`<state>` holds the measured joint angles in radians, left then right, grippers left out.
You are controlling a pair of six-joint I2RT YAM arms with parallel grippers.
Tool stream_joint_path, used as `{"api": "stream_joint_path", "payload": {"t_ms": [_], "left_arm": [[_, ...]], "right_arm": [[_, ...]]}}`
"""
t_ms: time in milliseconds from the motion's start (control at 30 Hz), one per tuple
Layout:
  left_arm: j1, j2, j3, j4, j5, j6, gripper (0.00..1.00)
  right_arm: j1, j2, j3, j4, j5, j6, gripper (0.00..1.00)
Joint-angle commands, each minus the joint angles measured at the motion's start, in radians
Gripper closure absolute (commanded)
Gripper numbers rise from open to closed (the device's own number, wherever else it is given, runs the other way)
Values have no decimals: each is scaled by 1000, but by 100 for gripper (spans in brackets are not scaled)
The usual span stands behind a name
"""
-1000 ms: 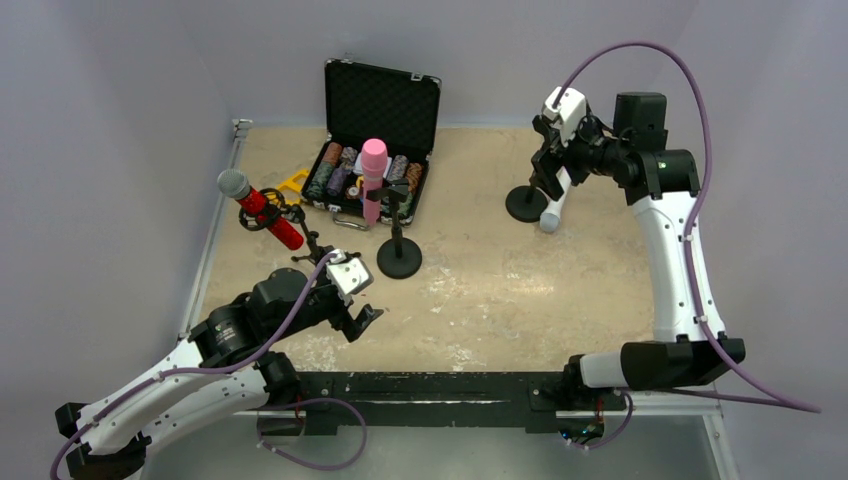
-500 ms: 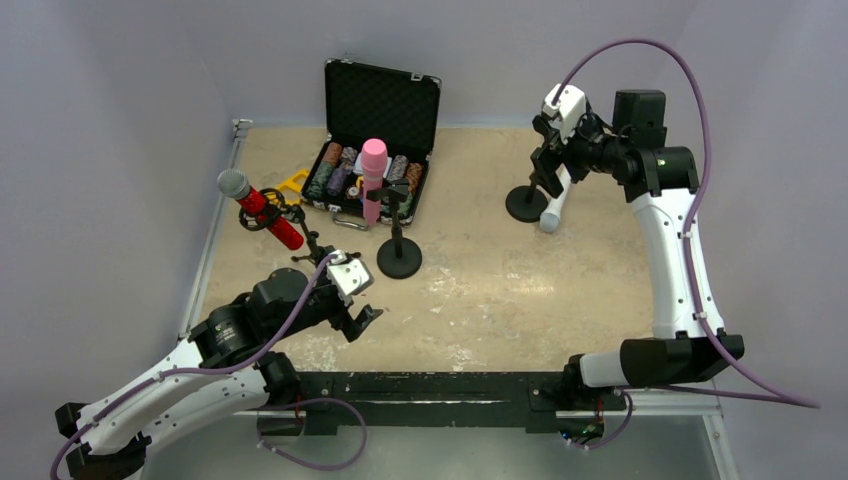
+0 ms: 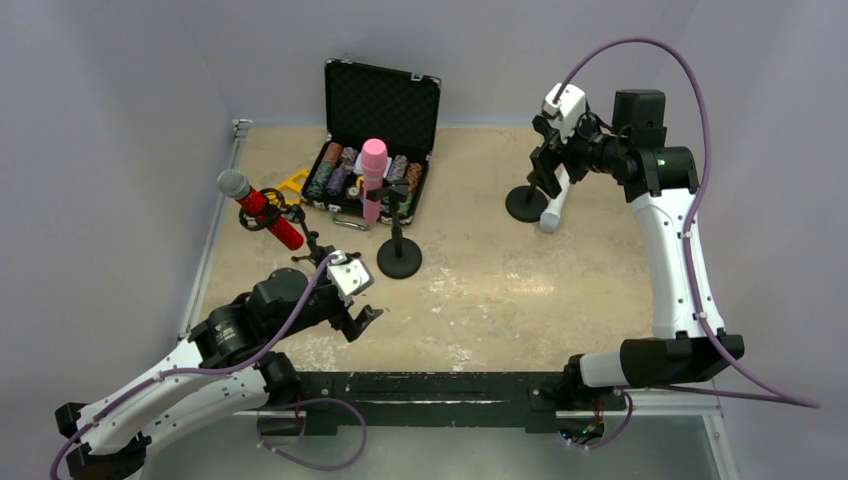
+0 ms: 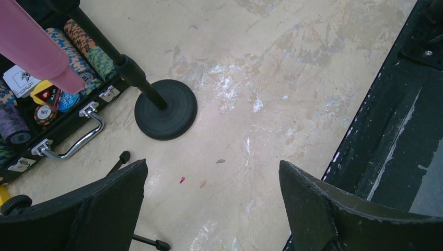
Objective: Attach the microphones to the stand
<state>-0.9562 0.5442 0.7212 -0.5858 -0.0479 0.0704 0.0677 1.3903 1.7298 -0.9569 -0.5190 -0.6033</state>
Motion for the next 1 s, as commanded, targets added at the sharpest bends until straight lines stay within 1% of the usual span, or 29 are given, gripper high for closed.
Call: {"api": "stream_joint_path", "payload": {"t_ms": [0, 100, 333, 467, 567, 700, 900, 967], "left_arm": [[3, -3, -14, 37, 6, 12, 1], [4, -3, -14, 38, 6, 11, 1], [4, -3, -14, 35, -1, 11, 1], [4, -1, -14, 35, -3, 13, 1], [5, -1, -15, 35, -4, 14, 1], [5, -3, -15, 35, -6, 14, 1], [7, -1, -17, 38, -4, 17, 1], [7, -1, -17, 38, -5, 17, 1]], "right_arm": [[7, -5, 22, 38, -16, 33, 1], [7, 13, 44, 44, 2, 39, 1], [16, 83, 184, 53, 73, 66, 1], [45, 133, 187, 104, 212, 112, 2], [62, 183, 189, 143, 321, 161, 4], [69, 248, 203, 173, 415, 210, 7], [69, 349, 255, 184, 432, 234, 14], [69, 374, 269, 193, 441, 230, 15]]}}
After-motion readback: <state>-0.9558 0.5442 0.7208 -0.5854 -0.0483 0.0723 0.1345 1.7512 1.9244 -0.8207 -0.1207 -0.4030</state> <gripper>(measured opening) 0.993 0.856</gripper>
